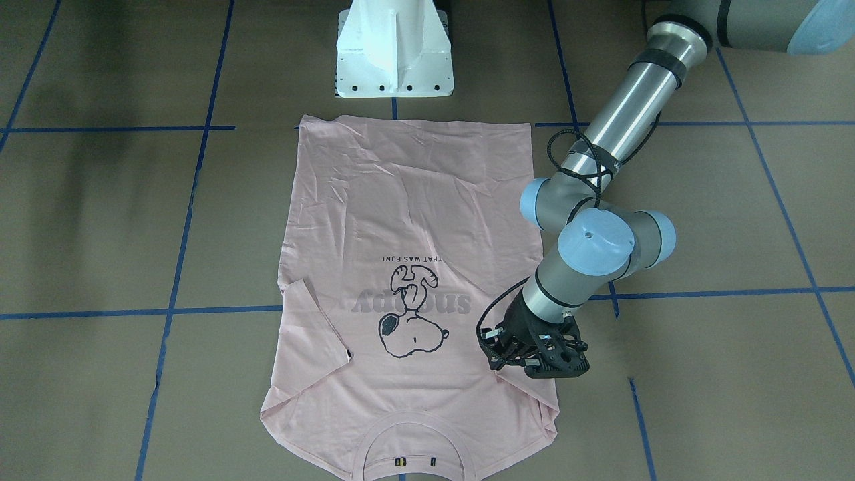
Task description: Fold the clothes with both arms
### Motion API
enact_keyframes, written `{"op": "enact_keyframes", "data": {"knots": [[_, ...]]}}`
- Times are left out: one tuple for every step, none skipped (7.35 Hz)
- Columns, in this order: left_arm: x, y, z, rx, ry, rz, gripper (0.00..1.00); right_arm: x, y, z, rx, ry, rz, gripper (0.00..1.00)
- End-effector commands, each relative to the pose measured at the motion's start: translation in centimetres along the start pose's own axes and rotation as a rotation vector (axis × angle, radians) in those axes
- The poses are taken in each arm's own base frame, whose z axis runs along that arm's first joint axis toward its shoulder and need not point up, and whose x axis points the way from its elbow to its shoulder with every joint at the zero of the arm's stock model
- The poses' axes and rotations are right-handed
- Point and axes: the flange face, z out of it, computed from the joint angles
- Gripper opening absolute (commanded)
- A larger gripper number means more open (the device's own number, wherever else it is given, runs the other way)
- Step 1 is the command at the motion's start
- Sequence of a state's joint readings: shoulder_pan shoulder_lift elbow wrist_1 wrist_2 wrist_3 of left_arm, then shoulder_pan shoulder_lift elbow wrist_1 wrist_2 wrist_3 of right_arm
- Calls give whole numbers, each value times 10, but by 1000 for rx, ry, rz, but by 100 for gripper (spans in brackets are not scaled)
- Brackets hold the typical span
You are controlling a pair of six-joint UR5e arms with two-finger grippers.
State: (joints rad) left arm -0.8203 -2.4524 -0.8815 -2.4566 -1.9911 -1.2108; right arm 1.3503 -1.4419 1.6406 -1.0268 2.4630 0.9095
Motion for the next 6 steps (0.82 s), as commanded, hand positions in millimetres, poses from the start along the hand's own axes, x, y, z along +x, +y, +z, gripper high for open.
{"op": "enact_keyframes", "data": {"knots": [[-9, 31, -47, -24, 92, 11, 72, -64, 24, 18, -20, -27, 87, 100], [-28, 61, -76, -120, 154, 10, 73, -114, 50, 45, -44, -34, 147, 100], [-41, 82, -107, -130, 193, 27, 75, -159, 96, 71, -40, -29, 199, 100], [-55, 96, -122, -133, 200, -9, 76, -200, 149, 100, -68, -32, 284, 100], [-57, 96, -124, -132, 199, -19, 76, -235, 207, 124, -63, -28, 337, 100], [-60, 97, -123, -132, 195, -20, 76, -270, 277, 143, -28, 24, 372, 99]]}}
